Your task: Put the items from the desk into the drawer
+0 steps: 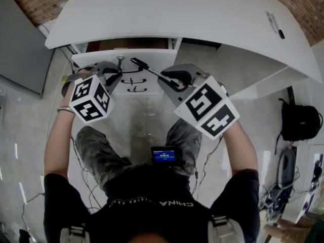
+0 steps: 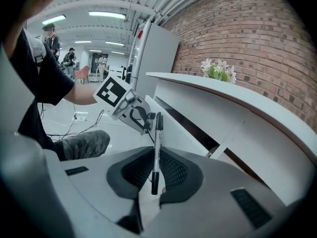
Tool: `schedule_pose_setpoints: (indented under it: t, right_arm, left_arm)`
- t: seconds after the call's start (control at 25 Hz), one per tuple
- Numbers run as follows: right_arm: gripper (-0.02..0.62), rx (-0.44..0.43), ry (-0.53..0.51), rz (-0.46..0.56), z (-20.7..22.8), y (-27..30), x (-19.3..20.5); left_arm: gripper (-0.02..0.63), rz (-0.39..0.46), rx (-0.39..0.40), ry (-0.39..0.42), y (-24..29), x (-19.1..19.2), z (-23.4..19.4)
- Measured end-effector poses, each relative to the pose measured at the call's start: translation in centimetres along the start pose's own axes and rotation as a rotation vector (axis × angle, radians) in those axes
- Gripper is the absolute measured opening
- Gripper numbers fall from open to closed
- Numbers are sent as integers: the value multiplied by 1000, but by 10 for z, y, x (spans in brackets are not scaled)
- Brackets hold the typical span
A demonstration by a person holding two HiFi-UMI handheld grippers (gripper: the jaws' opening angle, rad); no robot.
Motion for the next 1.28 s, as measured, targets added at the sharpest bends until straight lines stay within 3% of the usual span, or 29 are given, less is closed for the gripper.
schedule_pose_setpoints:
  t: [0.56,1.28]
  right_arm:
    - [48,-120,-40,13,22,-22,-35]
    - [48,-238,-96,-58,19,16,-47]
  left_arm:
    - [38,36,49,-20,-22,1,30]
    - [37,11,-38,-42,-18,7,81]
Point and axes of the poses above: the fingertips, and each gripper's own axes: y forward along the fingers, z to its right, x out of its underside, the point moved 8 cm from there along -y, backward along the fingers, and after that the axes turned 5 degrees about x, right-handed, at the moved point
